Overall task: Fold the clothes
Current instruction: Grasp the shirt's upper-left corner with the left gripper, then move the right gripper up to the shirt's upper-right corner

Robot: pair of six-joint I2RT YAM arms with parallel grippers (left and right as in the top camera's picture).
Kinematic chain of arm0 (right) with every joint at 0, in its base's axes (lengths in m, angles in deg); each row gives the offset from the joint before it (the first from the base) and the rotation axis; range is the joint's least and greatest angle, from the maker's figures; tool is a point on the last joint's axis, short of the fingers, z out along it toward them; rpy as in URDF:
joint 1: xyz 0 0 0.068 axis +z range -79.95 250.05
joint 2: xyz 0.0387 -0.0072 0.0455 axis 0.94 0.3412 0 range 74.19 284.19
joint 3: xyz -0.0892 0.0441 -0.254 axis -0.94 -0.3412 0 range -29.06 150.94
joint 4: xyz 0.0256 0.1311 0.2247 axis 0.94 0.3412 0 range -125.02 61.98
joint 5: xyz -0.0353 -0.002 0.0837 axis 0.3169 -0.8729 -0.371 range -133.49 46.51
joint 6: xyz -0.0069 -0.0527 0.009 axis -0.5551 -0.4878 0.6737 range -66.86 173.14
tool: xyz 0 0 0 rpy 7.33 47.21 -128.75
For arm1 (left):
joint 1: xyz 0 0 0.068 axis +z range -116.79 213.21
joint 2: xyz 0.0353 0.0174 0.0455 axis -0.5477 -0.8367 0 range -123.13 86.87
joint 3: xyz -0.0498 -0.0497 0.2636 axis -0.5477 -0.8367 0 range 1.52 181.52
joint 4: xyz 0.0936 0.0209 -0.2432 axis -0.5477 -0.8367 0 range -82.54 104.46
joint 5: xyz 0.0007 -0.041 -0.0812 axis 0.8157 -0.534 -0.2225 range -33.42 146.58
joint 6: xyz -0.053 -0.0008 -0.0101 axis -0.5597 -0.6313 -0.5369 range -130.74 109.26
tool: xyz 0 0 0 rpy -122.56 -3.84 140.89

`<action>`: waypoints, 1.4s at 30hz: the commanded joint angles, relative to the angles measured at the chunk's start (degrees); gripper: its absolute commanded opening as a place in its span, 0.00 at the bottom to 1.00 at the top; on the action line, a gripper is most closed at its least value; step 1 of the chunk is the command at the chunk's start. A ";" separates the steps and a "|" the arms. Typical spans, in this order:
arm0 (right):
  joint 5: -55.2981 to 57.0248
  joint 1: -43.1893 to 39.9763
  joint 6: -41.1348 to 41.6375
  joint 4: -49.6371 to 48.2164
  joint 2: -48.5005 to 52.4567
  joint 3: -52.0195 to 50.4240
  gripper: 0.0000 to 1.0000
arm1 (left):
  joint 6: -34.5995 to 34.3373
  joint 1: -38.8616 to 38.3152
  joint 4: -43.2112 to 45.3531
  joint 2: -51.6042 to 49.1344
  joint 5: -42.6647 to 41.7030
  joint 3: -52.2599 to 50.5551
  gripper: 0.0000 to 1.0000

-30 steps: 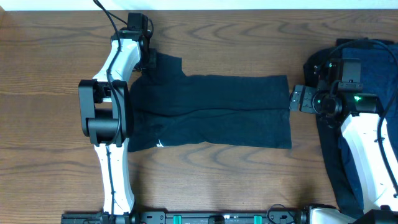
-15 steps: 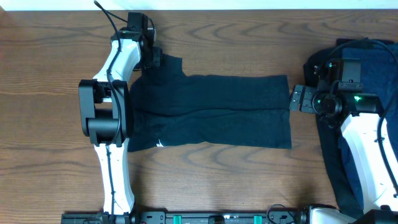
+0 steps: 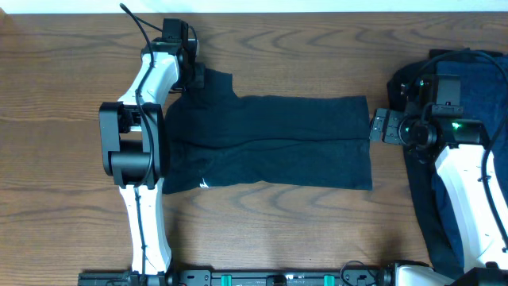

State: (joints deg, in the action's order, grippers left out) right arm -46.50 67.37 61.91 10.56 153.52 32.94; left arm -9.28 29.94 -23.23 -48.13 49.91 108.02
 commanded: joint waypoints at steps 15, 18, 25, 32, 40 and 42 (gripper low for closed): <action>-0.22 -0.35 0.42 0.09 -0.04 0.09 0.99 | -0.33 0.35 -3.17 9.38 0.00 -0.35 0.06; -0.20 -0.35 0.42 0.04 -0.04 0.09 0.99 | -3.26 0.35 -4.74 11.19 0.00 -0.35 0.06; -2.16 -0.31 0.61 -6.45 -0.07 0.11 0.99 | -6.32 0.35 -8.13 11.74 -0.02 -0.35 0.06; -4.31 -0.37 -0.31 -6.93 2.21 -0.11 0.73 | -6.32 0.35 -8.55 11.74 0.00 -0.35 0.06; -6.10 0.50 -2.58 -3.96 14.71 8.63 0.73 | -6.29 0.35 -8.33 11.74 0.02 -0.35 0.07; -5.97 0.50 -3.80 -3.04 18.69 13.31 0.71 | -6.29 0.35 -8.33 11.74 0.02 -0.35 0.06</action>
State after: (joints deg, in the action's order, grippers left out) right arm -51.85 67.50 60.40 7.15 168.45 40.20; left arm -15.25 30.01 -31.60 -36.68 49.67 107.83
